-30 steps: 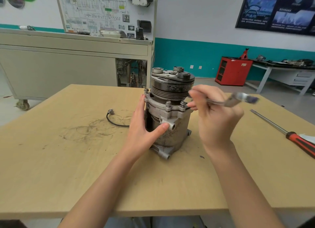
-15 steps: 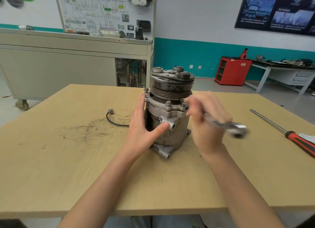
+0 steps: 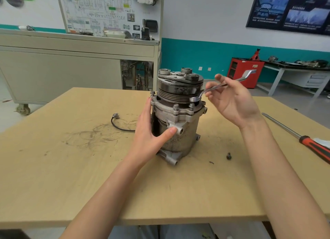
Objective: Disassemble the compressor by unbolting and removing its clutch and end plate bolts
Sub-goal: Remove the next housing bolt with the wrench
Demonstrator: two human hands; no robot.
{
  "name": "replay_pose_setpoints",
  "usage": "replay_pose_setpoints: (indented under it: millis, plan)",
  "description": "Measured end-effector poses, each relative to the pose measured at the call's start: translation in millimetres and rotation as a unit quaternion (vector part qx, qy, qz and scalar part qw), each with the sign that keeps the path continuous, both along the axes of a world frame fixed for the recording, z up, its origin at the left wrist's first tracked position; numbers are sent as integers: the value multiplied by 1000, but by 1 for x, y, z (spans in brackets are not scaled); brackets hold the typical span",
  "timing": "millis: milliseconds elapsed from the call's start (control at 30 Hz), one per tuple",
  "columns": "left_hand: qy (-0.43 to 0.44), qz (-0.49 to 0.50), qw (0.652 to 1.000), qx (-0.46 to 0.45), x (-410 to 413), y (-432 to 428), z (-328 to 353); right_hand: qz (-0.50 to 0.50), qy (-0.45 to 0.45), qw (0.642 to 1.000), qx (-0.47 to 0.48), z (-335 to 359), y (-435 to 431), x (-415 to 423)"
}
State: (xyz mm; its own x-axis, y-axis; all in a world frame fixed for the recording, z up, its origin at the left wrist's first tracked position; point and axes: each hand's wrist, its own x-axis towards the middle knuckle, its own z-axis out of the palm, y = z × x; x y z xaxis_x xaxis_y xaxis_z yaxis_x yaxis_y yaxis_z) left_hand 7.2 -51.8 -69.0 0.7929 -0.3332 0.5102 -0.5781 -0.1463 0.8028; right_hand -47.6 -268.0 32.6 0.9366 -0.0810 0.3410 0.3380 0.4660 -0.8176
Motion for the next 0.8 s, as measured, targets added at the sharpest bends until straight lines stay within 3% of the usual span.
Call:
replay_pose_setpoints:
  millis: [67, 133, 200, 267, 367, 400, 467, 667, 800]
  plan:
    - [0, -1, 1000, 0, 0, 0, 0, -37, -19, 999, -29, 12, -2, -18]
    - [3, -2, 1000, 1, 0, -1, 0, -135, -57, 981, -125, 24, 6, -33]
    - [5, -1, 1000, 3, 0, -1, 1, -265, -116, 919, -266, 29, 21, -44]
    - [4, -1, 1000, 4, -1, 0, 2, -369, -201, 816, -396, 25, 40, -52]
    - [-2, 5, 1000, 5, -1, 0, 1, -459, -348, 591, -565, 8, 62, -53]
    - [0, 7, 1000, 5, -1, 0, 1, -469, -371, 531, -601, 2, 68, -51]
    - [5, 7, 1000, 6, -1, 0, 1, -480, -377, 462, -643, -8, 77, -47]
    - [6, 0, 1000, 8, 0, -1, 1, -526, -371, 414, -644, -21, 91, -38]
    - [4, -5, 1000, 4, -1, -1, 1, -536, -371, 422, -630, -26, 92, -38]
